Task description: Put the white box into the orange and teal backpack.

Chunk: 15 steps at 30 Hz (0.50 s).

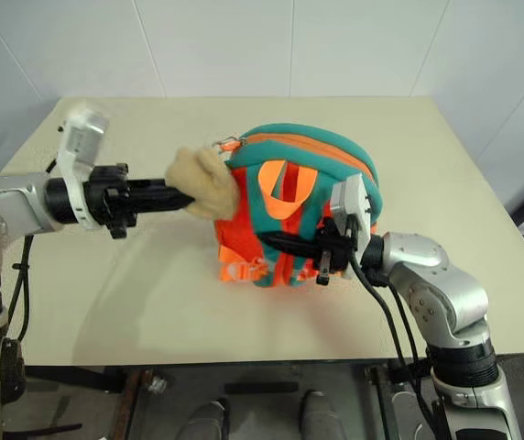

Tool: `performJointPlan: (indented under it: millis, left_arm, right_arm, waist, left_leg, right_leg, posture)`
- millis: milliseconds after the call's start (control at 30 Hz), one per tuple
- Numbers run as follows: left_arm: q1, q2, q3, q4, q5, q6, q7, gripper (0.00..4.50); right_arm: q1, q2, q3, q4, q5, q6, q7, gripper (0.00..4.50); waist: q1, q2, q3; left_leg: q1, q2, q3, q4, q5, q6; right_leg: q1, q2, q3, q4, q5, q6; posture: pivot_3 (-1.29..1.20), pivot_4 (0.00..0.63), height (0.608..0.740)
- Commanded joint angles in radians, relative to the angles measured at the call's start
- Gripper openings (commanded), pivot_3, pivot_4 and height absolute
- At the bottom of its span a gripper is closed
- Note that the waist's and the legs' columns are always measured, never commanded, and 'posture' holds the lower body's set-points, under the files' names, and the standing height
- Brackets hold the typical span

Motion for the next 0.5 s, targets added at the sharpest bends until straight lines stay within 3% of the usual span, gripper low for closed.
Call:
performJointPlan:
  millis: [33,267,500]
  left_arm:
    - [-0.008,0.044,-0.013,0.049,0.07,-0.032,0.006,0.46]
    - [0.033,0.078,-0.073,0.124,0.159,-0.066,-0.03,0.45]
    - [0.036,0.09,-0.235,0.228,0.329,-0.173,-0.086,0.41]
  right_arm:
    - [0.013,0.009,-0.037,-0.056,0.035,-0.038,0.003,0.0]
    - [0.033,-0.003,-0.036,-0.066,0.031,-0.045,-0.006,0.0]
    - [0.029,-0.007,-0.033,-0.057,0.017,-0.044,-0.011,0.0]
  waist:
    - [-0.001,0.0,0.0]
    - [0.0,0.0,0.0]
    - [0.0,0.0,0.0]
  left_leg:
    - [0.0,0.0,0.0,0.0,0.0,0.0]
    - [0.0,0.0,0.0,-0.001,0.0,0.0]
    - [0.0,0.0,0.0,-0.001,0.0,0.0]
  right_leg:
    - [0.0,0.0,0.0,0.0,0.0,0.0]
    - [0.0,0.0,0.0,0.0,0.0,0.0]
    - [0.0,0.0,0.0,0.0,0.0,0.0]
  posture:
    - [0.0,0.15,0.74]
    - [0.0,0.15,0.74]
    - [0.0,0.15,0.74]
